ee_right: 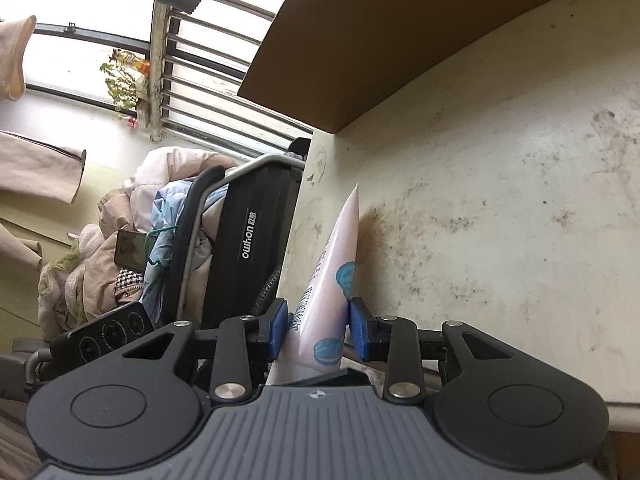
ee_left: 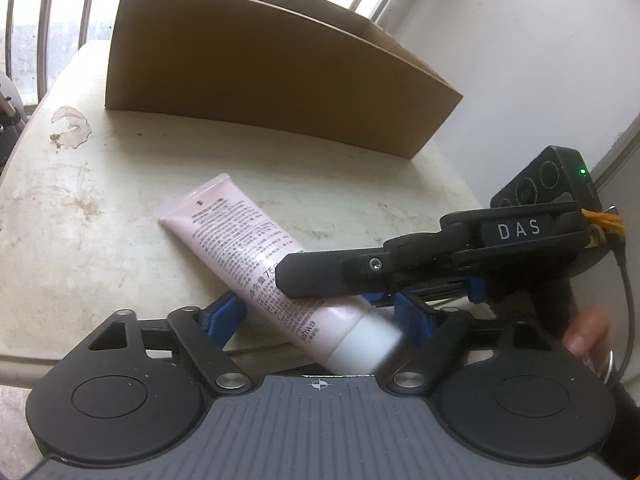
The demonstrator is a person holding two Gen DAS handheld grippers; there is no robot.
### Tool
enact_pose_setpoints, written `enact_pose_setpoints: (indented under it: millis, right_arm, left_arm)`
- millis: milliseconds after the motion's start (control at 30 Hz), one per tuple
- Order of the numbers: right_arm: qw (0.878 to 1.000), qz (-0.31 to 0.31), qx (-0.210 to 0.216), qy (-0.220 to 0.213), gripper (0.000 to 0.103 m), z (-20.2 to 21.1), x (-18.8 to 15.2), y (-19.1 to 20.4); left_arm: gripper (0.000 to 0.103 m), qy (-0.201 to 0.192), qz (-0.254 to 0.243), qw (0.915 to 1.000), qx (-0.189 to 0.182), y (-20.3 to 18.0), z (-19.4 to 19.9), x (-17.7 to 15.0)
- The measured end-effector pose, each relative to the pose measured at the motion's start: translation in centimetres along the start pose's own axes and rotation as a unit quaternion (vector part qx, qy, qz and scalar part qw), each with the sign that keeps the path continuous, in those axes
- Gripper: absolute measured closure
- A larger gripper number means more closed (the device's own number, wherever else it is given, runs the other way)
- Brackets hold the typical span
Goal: Organize objects
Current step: 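Lift the tube with the right gripper and carry it over the cardboard box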
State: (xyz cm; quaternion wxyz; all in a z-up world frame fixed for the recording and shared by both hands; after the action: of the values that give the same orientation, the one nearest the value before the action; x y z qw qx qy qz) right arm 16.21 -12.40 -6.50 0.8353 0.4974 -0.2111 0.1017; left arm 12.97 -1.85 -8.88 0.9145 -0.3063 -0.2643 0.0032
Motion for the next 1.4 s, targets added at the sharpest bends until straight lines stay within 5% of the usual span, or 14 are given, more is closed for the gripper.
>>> enact_pose_setpoints:
  millis: [333, 1400]
  right_arm:
    - [1.000, 0.006, 0.007, -0.004, 0.066, 0.4, 0.4, 0.0]
    - [0.999, 0.046, 0.001, -0.014, 0.066, 0.3, 2.1, 2.2]
  left_arm:
    - [0.035, -0.009, -0.005, 0.9999, 0.002, -1.0, 0.7, -0.4]
    - [0.036, -0.046, -0.021, 0.9987, 0.006, -3.0, 0.0, 1.8]
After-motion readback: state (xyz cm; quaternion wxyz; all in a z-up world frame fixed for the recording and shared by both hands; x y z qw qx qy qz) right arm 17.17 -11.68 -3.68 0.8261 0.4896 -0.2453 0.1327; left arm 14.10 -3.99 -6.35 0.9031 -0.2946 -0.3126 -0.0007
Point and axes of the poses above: each gripper's, at about its wrist camera, not at the fingertips, and z roughly against the way its jaws point, y to its left, x to its top, the point moved 10 cm from there along -z, roughly the way its jaws point, and after that the axes turned 14 degrees about z, right-handed, at the moved point
